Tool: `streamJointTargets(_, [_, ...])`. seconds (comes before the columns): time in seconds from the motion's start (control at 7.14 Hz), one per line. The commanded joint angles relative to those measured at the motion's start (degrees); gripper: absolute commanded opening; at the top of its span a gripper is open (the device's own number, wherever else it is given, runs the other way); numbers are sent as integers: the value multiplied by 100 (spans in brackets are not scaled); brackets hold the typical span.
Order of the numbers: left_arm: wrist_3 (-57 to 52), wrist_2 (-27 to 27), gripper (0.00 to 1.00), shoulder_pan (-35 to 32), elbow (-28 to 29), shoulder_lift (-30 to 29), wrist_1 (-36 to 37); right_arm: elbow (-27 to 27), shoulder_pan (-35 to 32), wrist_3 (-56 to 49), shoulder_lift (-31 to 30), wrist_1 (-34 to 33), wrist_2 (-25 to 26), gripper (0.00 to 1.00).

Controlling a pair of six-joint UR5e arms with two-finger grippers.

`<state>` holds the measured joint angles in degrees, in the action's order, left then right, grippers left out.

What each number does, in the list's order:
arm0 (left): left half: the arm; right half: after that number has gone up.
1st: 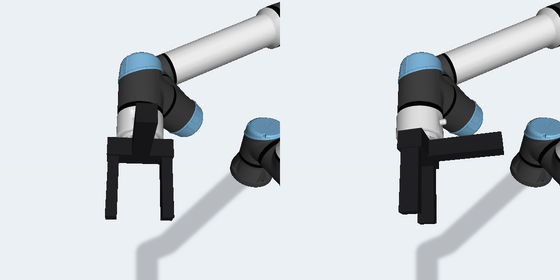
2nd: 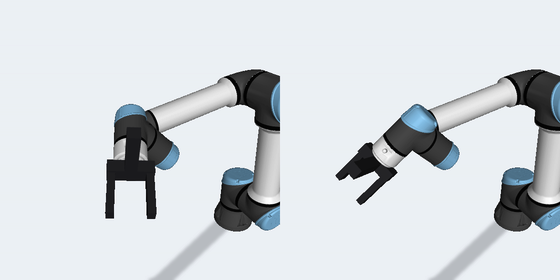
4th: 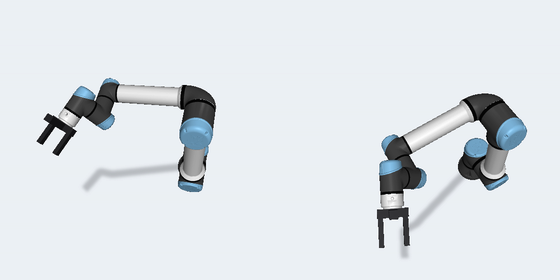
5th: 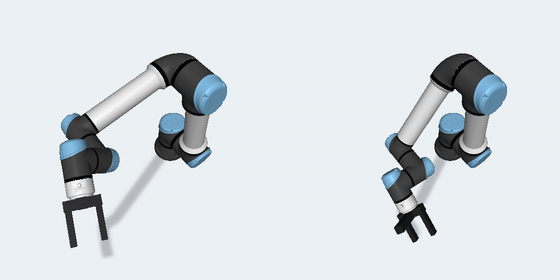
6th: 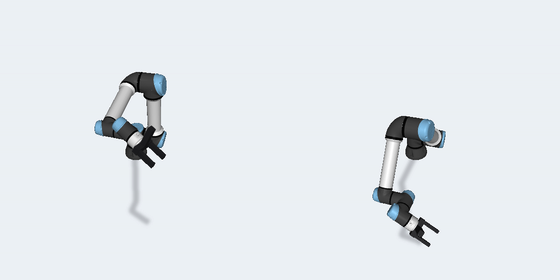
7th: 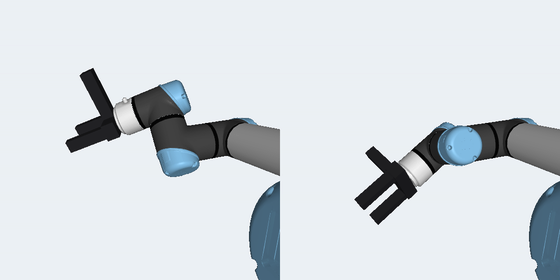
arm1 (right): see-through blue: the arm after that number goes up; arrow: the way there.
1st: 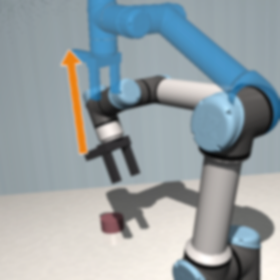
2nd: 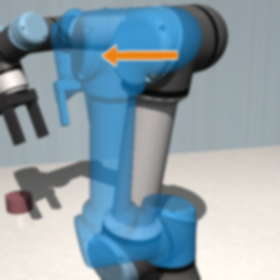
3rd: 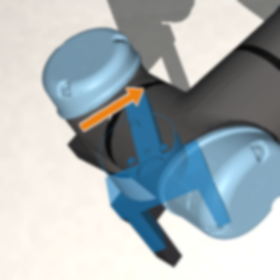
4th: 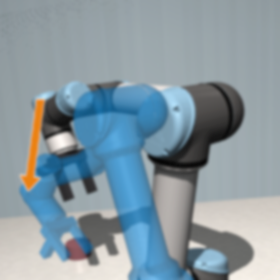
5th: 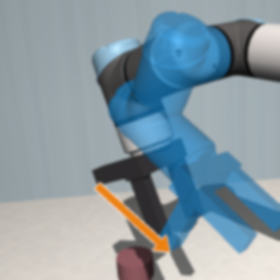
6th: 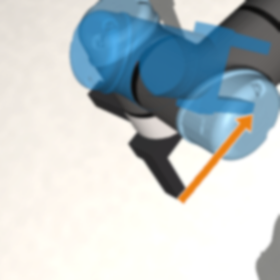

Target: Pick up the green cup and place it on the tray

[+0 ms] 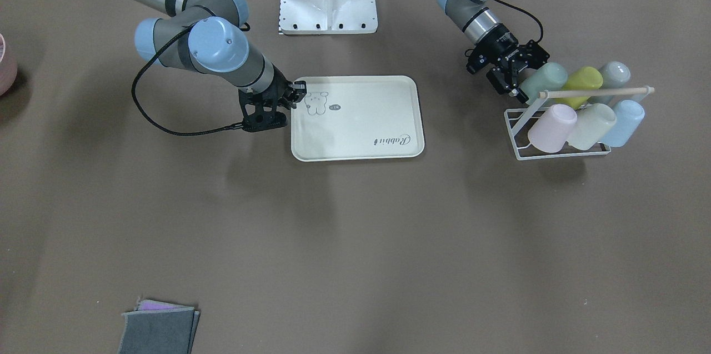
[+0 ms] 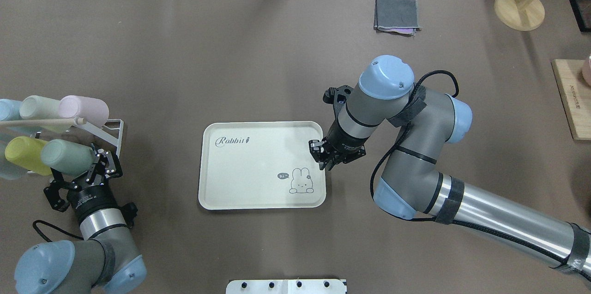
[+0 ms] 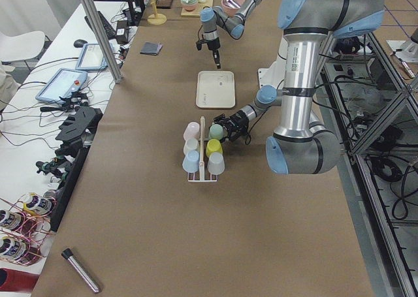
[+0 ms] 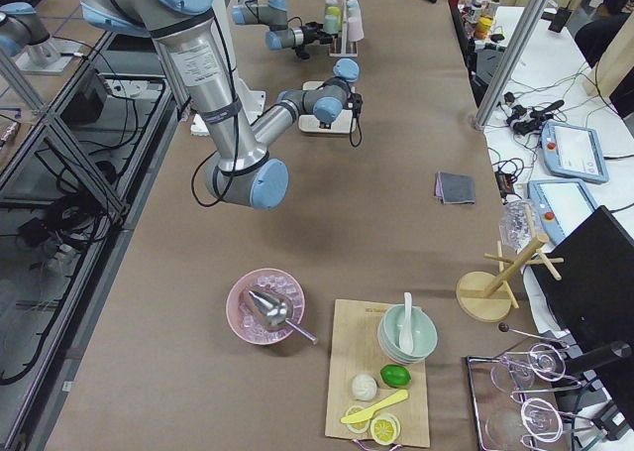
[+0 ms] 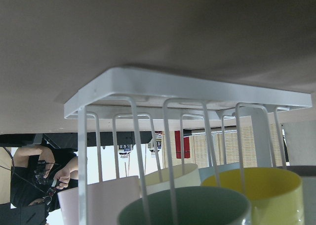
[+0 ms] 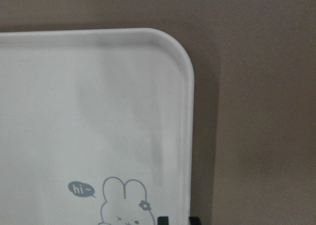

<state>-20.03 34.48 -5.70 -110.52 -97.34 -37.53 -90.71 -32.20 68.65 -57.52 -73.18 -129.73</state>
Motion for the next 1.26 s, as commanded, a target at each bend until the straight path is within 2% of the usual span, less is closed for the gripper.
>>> streamJointTargets(0.0, [87, -29, 98, -10, 83, -4, -8, 0, -66, 17, -4, -3, 1, 96])
streamJointTargets(0.28, [87, -29, 97, -10, 118, -13, -43, -52, -329, -123, -196, 23, 1, 96])
streamJointTargets(0.42, [87, -29, 97, -10, 214, -13, -191, -139, -696, -533, -354, 6, -69, 96])
streamJointTargets(0.56, [78, -29, 97, -10, 250, -22, -289, -384, -1048, -1033, -721, -64, -113, 96])
streamJointTargets(0.7, [70, -29, 92, -10, 242, -22, -290, -613, -1347, -1238, -1012, -82, -218, 96])
streamJointTargets(0.84, [61, -20, 88, -10, 215, -31, -281, -754, -1629, -1405, -1276, -82, -393, 96])
streamJointTargets(1.12, [35, -3, 87, -10, 128, -31, -272, -913, -2322, -2360, -1874, -91, -674, 96])
